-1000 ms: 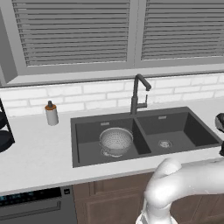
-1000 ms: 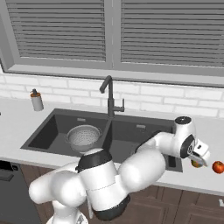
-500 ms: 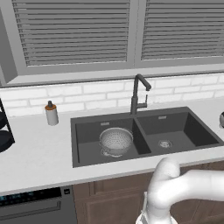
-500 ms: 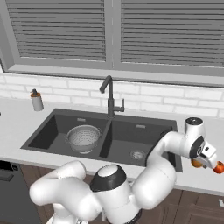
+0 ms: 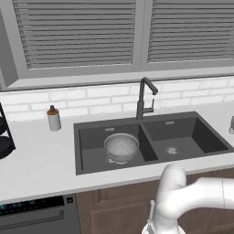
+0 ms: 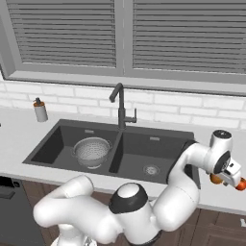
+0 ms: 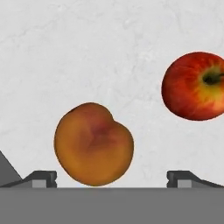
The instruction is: Put the colander in the sink, put the apple, peach in the colander, and turn on the sink faucet and pour water over the colander.
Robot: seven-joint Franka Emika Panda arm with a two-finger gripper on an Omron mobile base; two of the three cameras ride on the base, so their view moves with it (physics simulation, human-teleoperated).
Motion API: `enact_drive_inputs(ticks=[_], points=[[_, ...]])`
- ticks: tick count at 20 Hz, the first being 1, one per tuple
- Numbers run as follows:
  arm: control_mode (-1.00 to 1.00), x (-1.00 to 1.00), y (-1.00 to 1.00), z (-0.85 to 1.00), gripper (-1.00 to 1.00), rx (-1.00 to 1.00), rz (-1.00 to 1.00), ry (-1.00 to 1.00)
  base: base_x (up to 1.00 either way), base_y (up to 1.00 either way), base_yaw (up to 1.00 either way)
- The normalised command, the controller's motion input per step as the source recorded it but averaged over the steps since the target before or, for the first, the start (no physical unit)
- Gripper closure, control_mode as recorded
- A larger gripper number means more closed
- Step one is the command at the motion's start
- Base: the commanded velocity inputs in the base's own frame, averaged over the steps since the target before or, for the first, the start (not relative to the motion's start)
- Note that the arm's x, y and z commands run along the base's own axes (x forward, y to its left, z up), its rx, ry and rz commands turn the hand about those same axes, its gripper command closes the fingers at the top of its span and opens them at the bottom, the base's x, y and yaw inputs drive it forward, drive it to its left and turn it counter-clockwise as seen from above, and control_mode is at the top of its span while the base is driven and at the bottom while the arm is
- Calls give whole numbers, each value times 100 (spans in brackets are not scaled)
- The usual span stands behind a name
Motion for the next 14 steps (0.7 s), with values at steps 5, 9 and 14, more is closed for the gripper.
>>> enact_drive_inputs(ticks=[5, 9, 14], points=[[-100, 19, -1, -24, -100, 7, -1, 0, 0, 0, 0], [-100, 39, -2, -23, -100, 6, 0, 0, 0, 0, 0], [-100, 28, -6, -24, 100, 3, -1, 0, 0, 0, 0]])
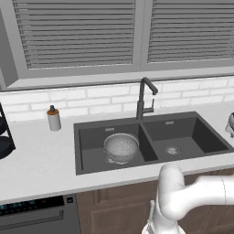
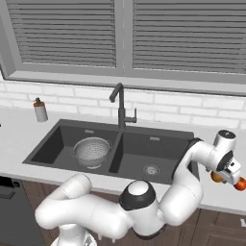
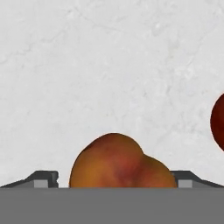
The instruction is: Put the colander in the sink, put the apple, peach in the colander, and turn on the sink faucet and pour water over the colander.
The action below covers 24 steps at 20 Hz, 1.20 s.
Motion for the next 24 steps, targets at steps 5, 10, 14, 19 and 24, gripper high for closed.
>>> enact_drive_inputs(ticks=[5, 10, 14, 19, 24], points=[[-100, 3, 0, -10, 100, 0, -4, 0, 0, 0, 0], [-100, -33, 0, 8, 100, 2, -2, -3, 0, 0, 0], [-100, -67, 36, 59, 100, 6, 0, -19, 0, 0, 0], [-100, -68, 96, 64, 100, 1, 0, -25, 0, 0, 0], [-100, -63, 100, 37, 100, -1, 3, -21, 0, 0, 0]])
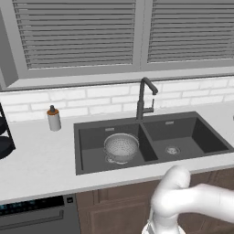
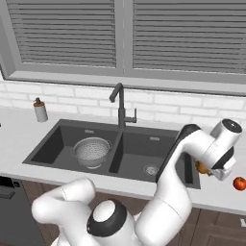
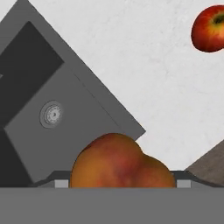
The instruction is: Put the colander in the sink, put the apple, peach in the colander, and turn on the sink faucet and pour water over the colander.
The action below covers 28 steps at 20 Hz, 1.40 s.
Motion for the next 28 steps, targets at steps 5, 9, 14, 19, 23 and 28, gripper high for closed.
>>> enact_drive_inputs(ticks=[5, 9, 14, 19, 23, 28], points=[[-100, -59, 100, 25, 100, -5, 5, -16, 0, 0, 0], [-100, -36, 100, 26, 100, -7, 5, -9, 0, 0, 0], [-100, -7, 100, 37, 100, -6, 3, -4, 0, 0, 0], [-100, 0, 100, 51, 100, -2, 4, 0, 0, 0, 0], [-100, 0, 100, 46, 100, 0, 4, 1, 0, 0, 0], [-100, 0, 100, 28, 100, 0, 4, 6, 0, 0, 0]])
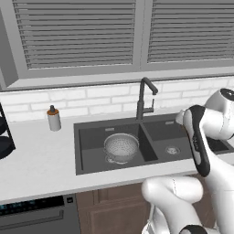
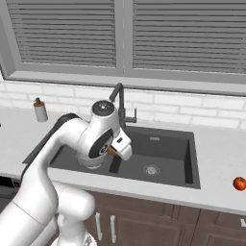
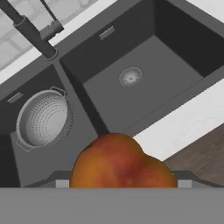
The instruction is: Put the colander in the sink, put the apple, peach in the colander, and turn on the sink faucet and pour water over the colander.
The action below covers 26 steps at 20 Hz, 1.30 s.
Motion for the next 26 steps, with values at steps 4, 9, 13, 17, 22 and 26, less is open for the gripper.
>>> enact_drive_inputs(ticks=[4, 9, 13, 17, 22, 26], points=[[-100, 4, 100, 6, 100, -2, 1, 1, 0, 0, 0], [-100, 43, 100, 0, 100, -3, 0, 6, 0, 0, 0], [-100, 64, 97, 0, 100, -3, 0, 10, 0, 0, 0], [-100, 71, 78, -6, 100, -2, 0, 10, 0, 0, 0], [-100, 72, 45, -17, 100, 0, 0, 10, 0, 0, 0], [-100, 66, 13, -40, 100, 0, 0, 12, 0, 0, 0]])
